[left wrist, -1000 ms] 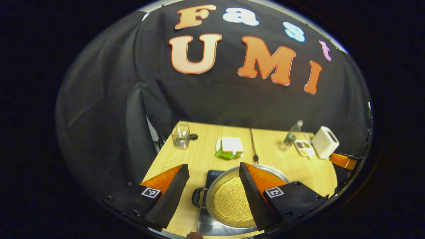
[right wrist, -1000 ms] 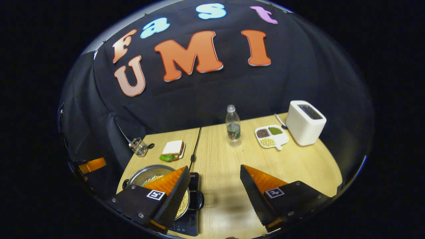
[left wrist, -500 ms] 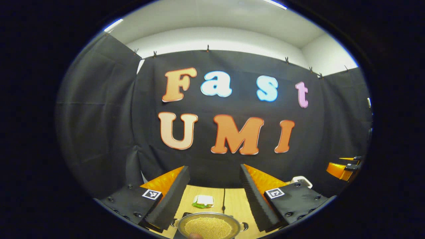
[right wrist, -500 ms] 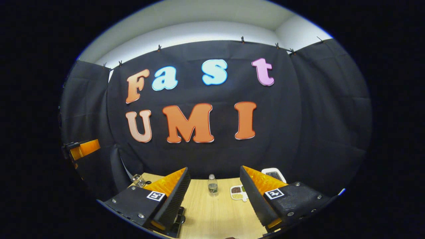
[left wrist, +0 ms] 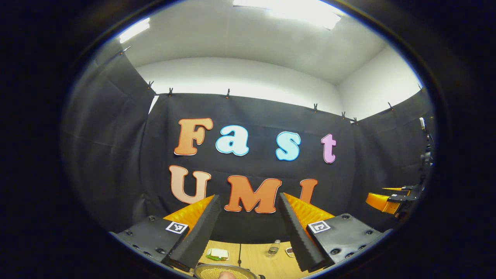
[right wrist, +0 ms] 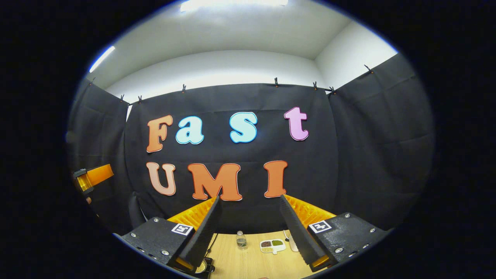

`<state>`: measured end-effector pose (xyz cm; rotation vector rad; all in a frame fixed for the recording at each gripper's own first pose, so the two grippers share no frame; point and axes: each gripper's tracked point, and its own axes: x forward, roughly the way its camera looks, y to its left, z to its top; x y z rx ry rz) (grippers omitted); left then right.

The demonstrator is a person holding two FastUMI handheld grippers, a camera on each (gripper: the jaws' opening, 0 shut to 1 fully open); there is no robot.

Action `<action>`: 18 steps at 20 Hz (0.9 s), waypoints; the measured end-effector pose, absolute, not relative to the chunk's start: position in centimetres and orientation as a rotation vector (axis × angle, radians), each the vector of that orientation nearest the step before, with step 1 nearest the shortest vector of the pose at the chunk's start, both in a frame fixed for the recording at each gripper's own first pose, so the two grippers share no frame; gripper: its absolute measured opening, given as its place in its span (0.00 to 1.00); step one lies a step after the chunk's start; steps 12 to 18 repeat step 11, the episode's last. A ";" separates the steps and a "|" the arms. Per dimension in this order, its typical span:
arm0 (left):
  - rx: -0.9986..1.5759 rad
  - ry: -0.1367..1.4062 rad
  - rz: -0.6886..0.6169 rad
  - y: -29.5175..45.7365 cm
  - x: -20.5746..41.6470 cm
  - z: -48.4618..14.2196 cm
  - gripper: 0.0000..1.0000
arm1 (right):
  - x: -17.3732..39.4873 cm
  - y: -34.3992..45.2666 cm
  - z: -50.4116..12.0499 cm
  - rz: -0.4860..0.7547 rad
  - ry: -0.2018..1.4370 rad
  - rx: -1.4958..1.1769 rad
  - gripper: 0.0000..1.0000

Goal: First push the handle of the pot to place it horizontally, then grasp the pot with both hands and set it on the induction cooktop.

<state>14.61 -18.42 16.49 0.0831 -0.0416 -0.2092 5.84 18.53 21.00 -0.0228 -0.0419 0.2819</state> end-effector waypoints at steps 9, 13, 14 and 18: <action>0.083 -0.032 -0.190 -17.1 15.2 15.4 0.97 | 5.8 19.5 21.2 0.300 -0.047 -0.014 0.93; 0.086 -0.036 -0.179 -17.0 15.5 15.3 0.96 | 6.1 19.6 21.1 0.304 -0.043 -0.011 0.99; 0.086 -0.036 -0.179 -17.0 15.5 15.3 0.96 | 6.1 19.6 21.1 0.304 -0.043 -0.011 0.99; 0.086 -0.036 -0.179 -17.0 15.5 15.3 0.96 | 6.1 19.6 21.1 0.304 -0.043 -0.011 0.99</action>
